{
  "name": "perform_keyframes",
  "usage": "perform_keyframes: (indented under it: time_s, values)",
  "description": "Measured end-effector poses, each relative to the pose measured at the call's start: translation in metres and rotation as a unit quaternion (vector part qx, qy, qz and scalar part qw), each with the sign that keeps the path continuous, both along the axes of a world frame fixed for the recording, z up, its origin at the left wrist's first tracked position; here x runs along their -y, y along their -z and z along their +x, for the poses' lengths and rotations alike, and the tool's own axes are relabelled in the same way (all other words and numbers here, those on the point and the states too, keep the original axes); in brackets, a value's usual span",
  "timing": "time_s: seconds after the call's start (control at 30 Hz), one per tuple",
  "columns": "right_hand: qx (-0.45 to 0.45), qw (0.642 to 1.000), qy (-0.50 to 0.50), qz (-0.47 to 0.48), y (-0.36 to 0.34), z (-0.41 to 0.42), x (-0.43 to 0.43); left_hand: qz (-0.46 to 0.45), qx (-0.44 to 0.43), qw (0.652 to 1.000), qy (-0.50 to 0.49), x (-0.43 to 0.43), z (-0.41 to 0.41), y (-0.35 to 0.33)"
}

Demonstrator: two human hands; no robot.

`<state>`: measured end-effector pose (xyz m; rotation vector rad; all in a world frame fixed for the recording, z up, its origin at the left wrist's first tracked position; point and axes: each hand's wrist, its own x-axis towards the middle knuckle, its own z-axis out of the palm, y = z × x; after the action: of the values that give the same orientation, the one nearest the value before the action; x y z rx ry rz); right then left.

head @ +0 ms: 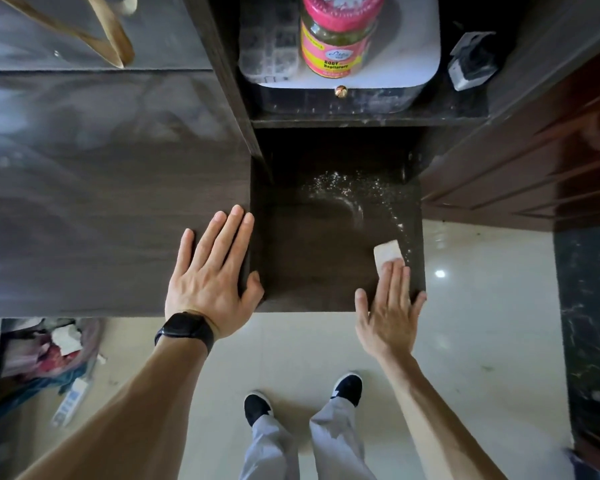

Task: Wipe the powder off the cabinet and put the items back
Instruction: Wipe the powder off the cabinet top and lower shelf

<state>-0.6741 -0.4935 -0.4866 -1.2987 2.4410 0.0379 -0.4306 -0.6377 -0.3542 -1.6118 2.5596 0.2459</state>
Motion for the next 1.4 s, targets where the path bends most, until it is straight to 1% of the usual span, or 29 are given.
perform_keyframes:
  time_s: [0.07, 0.1, 0.17, 0.23, 0.3, 0.33, 0.4, 0.47, 0.53, 0.57, 0.67, 0.73, 0.8, 0.93, 1.0, 1.1, 1.23, 1.3, 1.4]
  values:
    - [0.01, 1.0, 0.019, 0.001, -0.002, 0.014, 0.0, 0.003, 0.002, 1.0, -0.001, 0.0, 0.0, 0.0]
    - [0.02, 1.0, 0.006, -0.008, -0.002, 0.029, 0.006, 0.004, 0.002, 1.0, 0.0, 0.0, 0.0, -0.001]
    - [0.044, 0.995, -0.082, -0.044, -0.001, 0.069, 0.023, 0.001, -0.001, 1.0, 0.002, -0.001, 0.001, 0.0]
    - [0.067, 0.977, -0.186, -0.078, 0.001, 0.105, 0.034, -0.002, -0.005, 1.0, -0.001, -0.001, 0.001, 0.001]
    - [0.081, 0.963, -0.243, -0.085, 0.002, 0.11, 0.036, -0.001, -0.008, 1.0, -0.003, -0.001, 0.001, 0.001]
    - [0.079, 0.961, -0.25, -0.082, 0.003, 0.101, 0.034, 0.001, -0.01, 1.0, -0.005, -0.001, 0.001, 0.0]
    - [0.062, 0.973, -0.209, -0.069, 0.006, 0.068, 0.026, 0.008, -0.008, 1.0, -0.005, -0.001, 0.0, -0.002]
    - [0.028, 0.994, -0.099, -0.04, 0.008, 0.026, 0.014, 0.008, -0.009, 1.0, -0.004, -0.001, 0.0, -0.002]
    - [0.008, 1.0, 0.015, -0.021, 0.006, -0.006, 0.003, 0.01, -0.011, 1.0, -0.004, -0.001, 0.001, -0.002]
    - [0.0, 0.999, 0.05, -0.021, 0.005, -0.013, 0.002, 0.01, -0.013, 1.0, -0.004, 0.0, 0.001, -0.001]
    - [-0.008, 0.992, 0.124, -0.028, 0.004, -0.004, 0.021, 0.007, -0.011, 1.0, -0.001, 0.0, 0.002, 0.0]
    - [-0.007, 0.99, 0.141, -0.029, 0.002, 0.002, 0.029, 0.005, -0.01, 1.0, -0.001, -0.001, 0.002, 0.0]
    - [-0.011, 0.994, 0.101, -0.034, 0.003, 0.003, 0.018, 0.005, -0.012, 1.0, -0.002, -0.001, 0.0, 0.0]
    - [-0.007, 0.997, -0.067, -0.03, 0.003, 0.021, -0.033, 0.005, -0.009, 1.0, -0.004, -0.001, 0.001, 0.0]
    - [0.003, 0.993, -0.116, -0.031, 0.005, 0.016, -0.035, 0.004, -0.006, 1.0, -0.005, -0.001, 0.001, 0.001]
    - [0.004, 0.981, -0.185, -0.054, 0.008, 0.001, 0.002, 0.0, -0.005, 1.0, -0.005, -0.001, 0.001, 0.001]
    - [0.01, 0.951, -0.298, -0.085, 0.012, 0.01, 0.075, -0.005, -0.007, 1.0, -0.006, -0.001, 0.001, 0.002]
    - [0.014, 0.946, -0.315, -0.08, 0.014, 0.022, 0.103, -0.006, -0.005, 1.0, -0.005, -0.001, 0.001, 0.002]
    - [0.023, 0.946, -0.317, -0.062, 0.012, 0.036, 0.132, -0.003, 0.003, 1.0, -0.004, -0.001, 0.001, 0.001]
